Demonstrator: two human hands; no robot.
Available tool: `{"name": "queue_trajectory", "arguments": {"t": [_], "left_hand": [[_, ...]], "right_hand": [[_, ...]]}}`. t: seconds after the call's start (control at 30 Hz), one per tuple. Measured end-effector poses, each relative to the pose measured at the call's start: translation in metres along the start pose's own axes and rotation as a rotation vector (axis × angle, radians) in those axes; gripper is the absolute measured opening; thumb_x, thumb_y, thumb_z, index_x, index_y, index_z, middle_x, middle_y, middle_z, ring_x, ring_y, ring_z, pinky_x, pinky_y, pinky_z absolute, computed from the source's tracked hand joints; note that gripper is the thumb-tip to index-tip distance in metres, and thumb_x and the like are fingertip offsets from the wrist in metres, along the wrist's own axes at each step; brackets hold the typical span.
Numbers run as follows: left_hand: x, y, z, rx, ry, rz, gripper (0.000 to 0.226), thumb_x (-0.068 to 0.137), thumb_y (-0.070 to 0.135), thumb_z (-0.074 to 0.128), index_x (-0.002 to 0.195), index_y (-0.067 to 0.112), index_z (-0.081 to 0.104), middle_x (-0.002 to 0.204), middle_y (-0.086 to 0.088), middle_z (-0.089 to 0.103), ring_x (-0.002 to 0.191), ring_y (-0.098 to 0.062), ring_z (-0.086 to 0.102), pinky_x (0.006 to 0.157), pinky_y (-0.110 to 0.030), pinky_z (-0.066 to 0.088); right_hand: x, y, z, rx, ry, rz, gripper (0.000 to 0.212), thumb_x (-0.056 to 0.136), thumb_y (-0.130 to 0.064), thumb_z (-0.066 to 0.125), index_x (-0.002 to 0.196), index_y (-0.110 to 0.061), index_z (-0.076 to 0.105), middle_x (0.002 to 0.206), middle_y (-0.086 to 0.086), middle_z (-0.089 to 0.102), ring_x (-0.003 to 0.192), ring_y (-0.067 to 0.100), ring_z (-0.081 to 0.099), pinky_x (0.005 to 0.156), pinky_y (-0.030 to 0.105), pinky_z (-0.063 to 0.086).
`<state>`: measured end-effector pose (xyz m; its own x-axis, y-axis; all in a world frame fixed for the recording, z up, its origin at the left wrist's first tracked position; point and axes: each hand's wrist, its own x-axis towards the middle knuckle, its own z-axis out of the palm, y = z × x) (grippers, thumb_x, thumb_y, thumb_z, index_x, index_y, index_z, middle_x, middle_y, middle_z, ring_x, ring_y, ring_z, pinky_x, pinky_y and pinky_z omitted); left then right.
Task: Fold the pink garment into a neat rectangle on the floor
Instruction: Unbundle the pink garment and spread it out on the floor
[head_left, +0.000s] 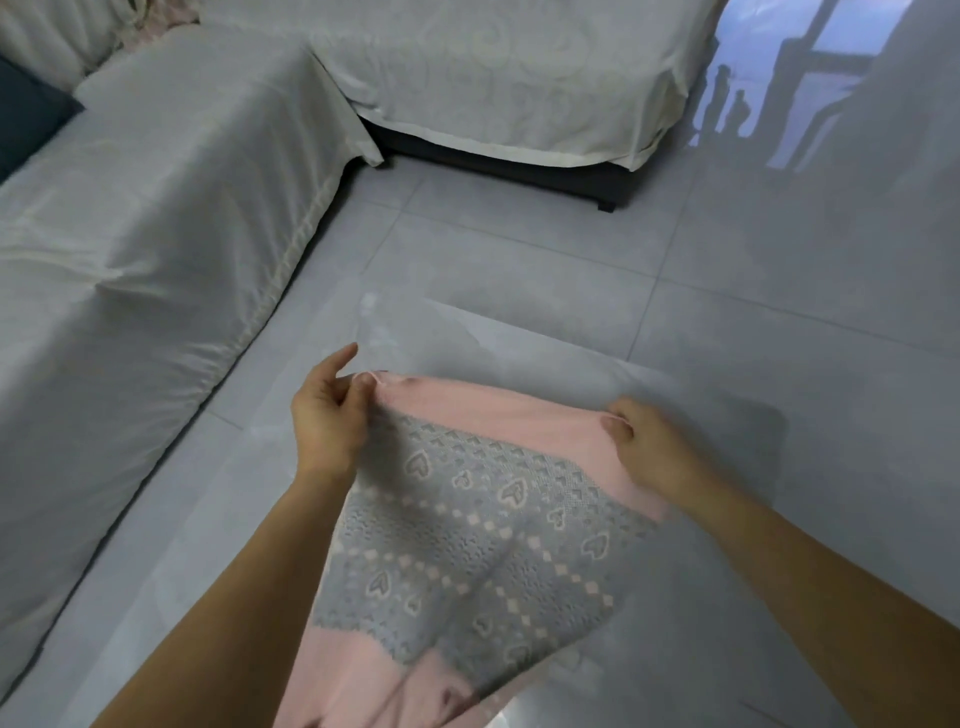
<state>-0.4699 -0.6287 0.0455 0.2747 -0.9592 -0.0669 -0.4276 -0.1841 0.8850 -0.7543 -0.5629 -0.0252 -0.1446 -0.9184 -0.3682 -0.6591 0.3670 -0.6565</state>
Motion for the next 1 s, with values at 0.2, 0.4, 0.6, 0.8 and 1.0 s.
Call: {"name": "queue_trajectory", "arguments": {"t": [0.2, 0.4, 0.6, 0.8, 1.0], "left_hand": [[0.057, -0.005, 0.022, 0.218, 0.069, -0.021, 0.038, 0.09, 0.019, 0.055, 0.128, 0.021, 0.05, 0.099, 0.0, 0.065, 0.093, -0.015, 0.061, 0.088, -0.027, 0.046], [0.08, -0.015, 0.058, 0.332, 0.072, -0.039, 0.032, 0.092, 0.02, 0.053, 0.123, 0.016, 0.055, 0.105, -0.004, 0.067, 0.091, -0.014, 0.058, 0.083, -0.022, 0.039], [0.095, -0.034, 0.09, 0.4, 0.025, -0.061, 0.031, 0.091, 0.024, 0.053, 0.121, 0.017, 0.056, 0.114, -0.005, 0.066, 0.104, -0.02, 0.059, 0.086, -0.026, 0.042], [0.055, -0.055, 0.104, 0.678, -0.1, 0.141, 0.058, 0.09, 0.043, 0.047, 0.137, 0.011, 0.037, 0.14, -0.011, 0.044, 0.128, -0.029, 0.04, 0.106, -0.042, 0.033], [-0.009, -0.084, 0.111, 1.088, -0.606, 0.271, 0.078, 0.082, 0.071, 0.01, 0.144, 0.032, -0.014, 0.153, 0.006, -0.019, 0.143, -0.023, -0.012, 0.114, -0.056, 0.008]], "right_hand": [[0.04, -0.03, -0.008, -0.07, 0.126, -0.2, 0.023, 0.094, -0.025, 0.051, 0.08, -0.007, 0.056, 0.071, 0.006, 0.053, 0.07, 0.028, 0.048, 0.059, 0.034, 0.024], [0.089, -0.027, -0.005, -0.291, 0.198, -0.179, 0.026, 0.094, -0.034, 0.047, 0.087, -0.014, 0.061, 0.09, 0.013, 0.068, 0.086, 0.035, 0.061, 0.061, 0.031, 0.034], [0.11, 0.004, 0.003, -0.477, 0.155, -0.202, 0.028, 0.094, -0.04, 0.046, 0.09, -0.016, 0.059, 0.092, 0.008, 0.066, 0.087, 0.032, 0.061, 0.061, 0.031, 0.036], [0.094, 0.015, 0.013, -0.495, 0.344, -0.344, 0.04, 0.074, -0.036, 0.069, 0.103, -0.01, 0.063, 0.097, 0.012, 0.062, 0.086, 0.035, 0.059, 0.07, 0.04, 0.046], [0.045, 0.03, 0.036, -0.665, 0.013, -0.729, 0.059, 0.076, -0.058, 0.045, 0.121, -0.022, 0.059, 0.133, 0.004, 0.056, 0.12, 0.025, 0.052, 0.102, 0.039, 0.03]]}}
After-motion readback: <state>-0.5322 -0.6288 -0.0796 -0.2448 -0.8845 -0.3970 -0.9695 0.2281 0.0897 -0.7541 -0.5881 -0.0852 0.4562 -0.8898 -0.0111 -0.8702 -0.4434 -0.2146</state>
